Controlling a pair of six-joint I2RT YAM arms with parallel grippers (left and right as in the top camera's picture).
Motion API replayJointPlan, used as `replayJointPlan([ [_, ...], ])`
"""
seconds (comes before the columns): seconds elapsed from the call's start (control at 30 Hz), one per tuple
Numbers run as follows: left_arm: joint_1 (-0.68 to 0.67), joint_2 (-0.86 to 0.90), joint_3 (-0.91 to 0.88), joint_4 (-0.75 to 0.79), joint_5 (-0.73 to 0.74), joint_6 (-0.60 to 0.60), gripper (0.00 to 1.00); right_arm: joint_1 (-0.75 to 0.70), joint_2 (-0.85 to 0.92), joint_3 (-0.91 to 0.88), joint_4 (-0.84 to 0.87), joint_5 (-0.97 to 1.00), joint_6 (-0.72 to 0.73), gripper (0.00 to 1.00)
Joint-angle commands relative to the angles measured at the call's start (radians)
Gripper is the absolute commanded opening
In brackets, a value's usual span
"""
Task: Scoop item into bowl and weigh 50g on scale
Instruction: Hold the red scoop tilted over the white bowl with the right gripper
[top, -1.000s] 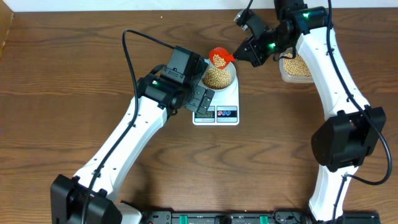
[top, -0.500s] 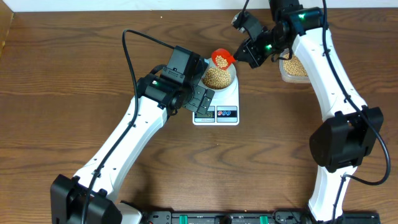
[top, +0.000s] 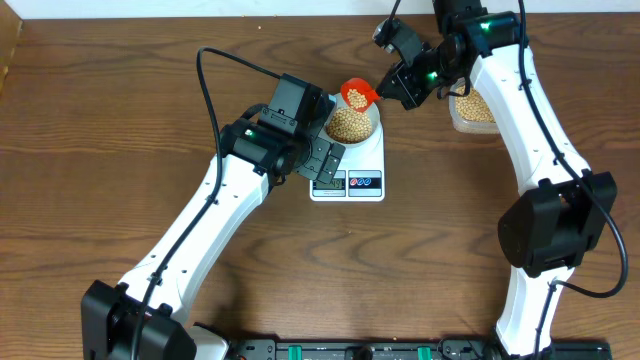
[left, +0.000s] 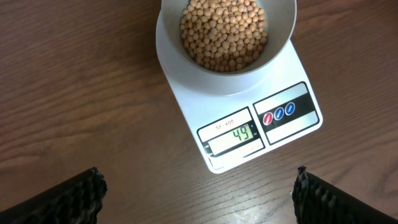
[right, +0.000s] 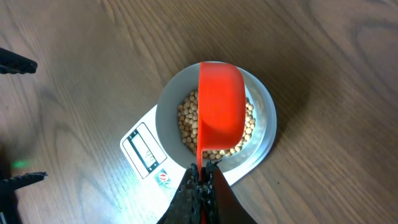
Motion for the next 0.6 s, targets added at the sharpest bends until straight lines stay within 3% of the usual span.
replayJointPlan([
  [0.0, 0.000, -0.020, 0.004, -0.003, -0.013, 0.006, 0.98, 0.003, -0.027, 0.020, 0.001, 0.000, -0.039, 0.01],
  [0.57, 0.001, -0.020, 0.004, -0.003, -0.013, 0.006, 0.98, 0.003, -0.027, 0.020, -0.006, 0.003, -0.127, 0.01],
])
